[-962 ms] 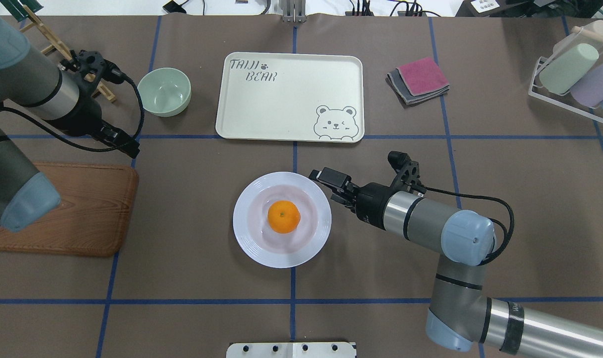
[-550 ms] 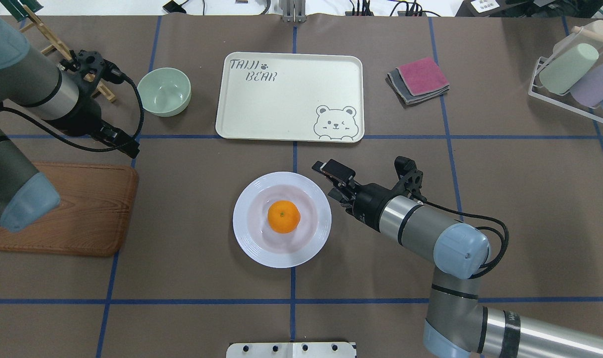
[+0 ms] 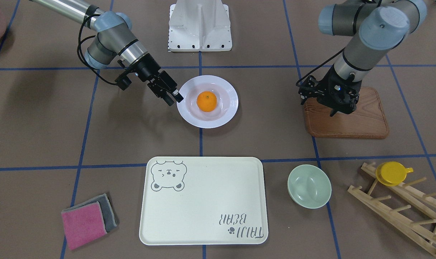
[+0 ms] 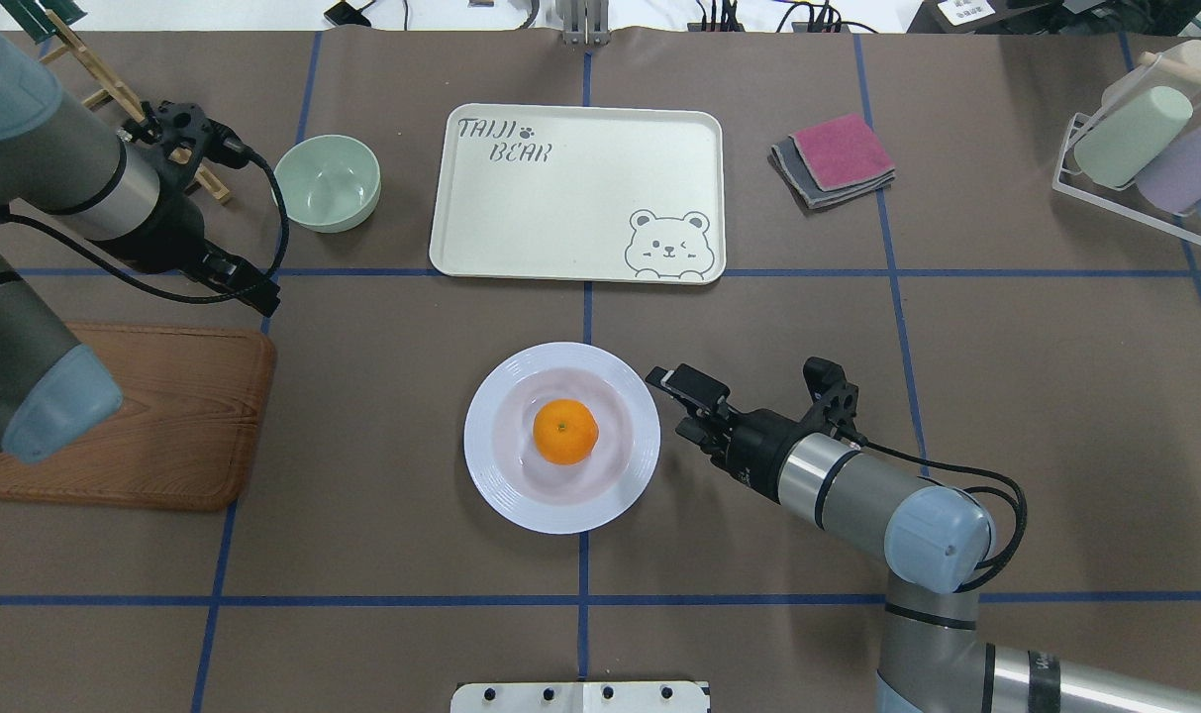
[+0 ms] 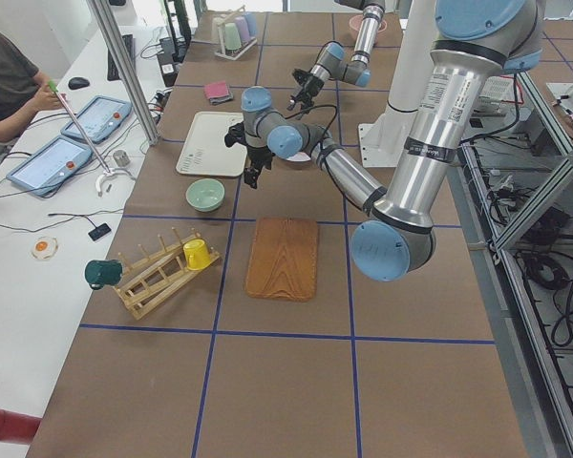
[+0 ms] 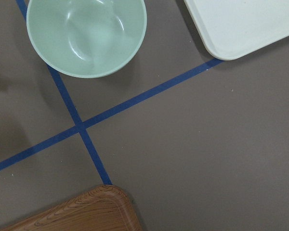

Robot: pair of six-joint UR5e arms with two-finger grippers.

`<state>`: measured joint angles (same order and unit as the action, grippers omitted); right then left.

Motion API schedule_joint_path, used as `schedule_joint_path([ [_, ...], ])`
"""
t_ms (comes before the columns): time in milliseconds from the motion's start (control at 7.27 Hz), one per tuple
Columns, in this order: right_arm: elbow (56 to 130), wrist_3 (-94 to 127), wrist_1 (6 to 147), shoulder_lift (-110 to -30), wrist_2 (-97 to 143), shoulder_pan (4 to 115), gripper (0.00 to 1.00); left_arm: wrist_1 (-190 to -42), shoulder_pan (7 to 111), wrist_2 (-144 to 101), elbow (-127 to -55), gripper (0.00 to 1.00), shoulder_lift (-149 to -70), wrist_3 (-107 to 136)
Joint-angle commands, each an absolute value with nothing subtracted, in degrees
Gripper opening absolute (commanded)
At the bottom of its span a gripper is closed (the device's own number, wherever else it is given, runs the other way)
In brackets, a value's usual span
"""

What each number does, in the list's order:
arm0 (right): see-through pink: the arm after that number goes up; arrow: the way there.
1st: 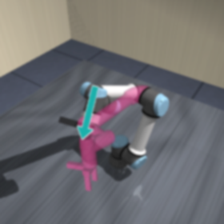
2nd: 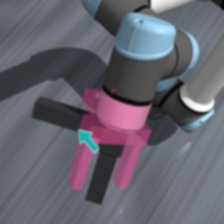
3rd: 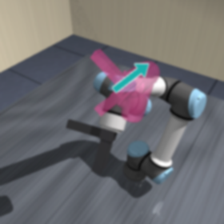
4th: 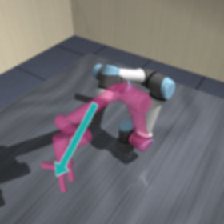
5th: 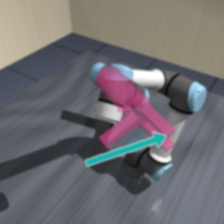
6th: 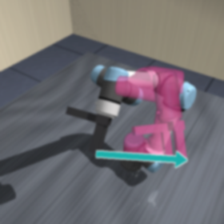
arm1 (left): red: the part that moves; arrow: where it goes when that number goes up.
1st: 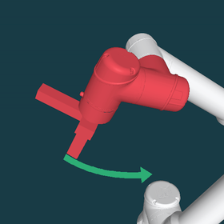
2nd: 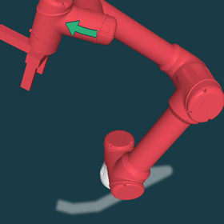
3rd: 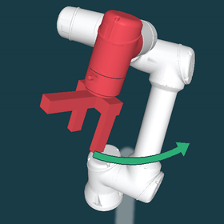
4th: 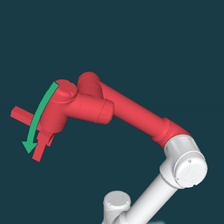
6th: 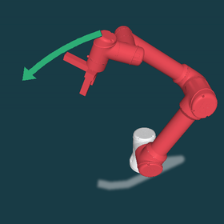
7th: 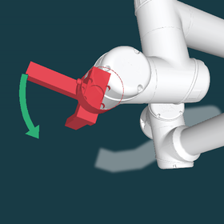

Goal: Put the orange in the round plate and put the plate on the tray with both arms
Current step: 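Lower the right gripper to the plate rim nearest it and grip it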

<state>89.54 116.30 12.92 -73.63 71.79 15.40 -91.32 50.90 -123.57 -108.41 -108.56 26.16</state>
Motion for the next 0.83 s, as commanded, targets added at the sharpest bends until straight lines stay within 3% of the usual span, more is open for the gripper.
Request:
schedule_joint_path([
  [0, 85.3, 116.0, 8.2, -73.4, 71.3, 13.2, 0.97, -91.3, 50.9, -123.6, -108.5, 0.99, -108.5, 26.3],
  [138, 84.7, 116.0, 8.1, -72.6, 71.4, 12.8, 0.93, -91.3, 50.8, -123.6, -108.7, 0.99, -108.6, 26.4],
  [275, 84.8, 116.0, 8.1, -72.2, 71.2, 12.5, 0.75, -91.3, 50.9, -123.6, -108.7, 0.99, -108.5, 26.3],
  [688, 84.4, 116.0, 8.4, -70.3, 70.1, 12.0, 0.56, -91.3, 50.9, -123.6, -108.8, 0.99, -108.5, 26.4],
])
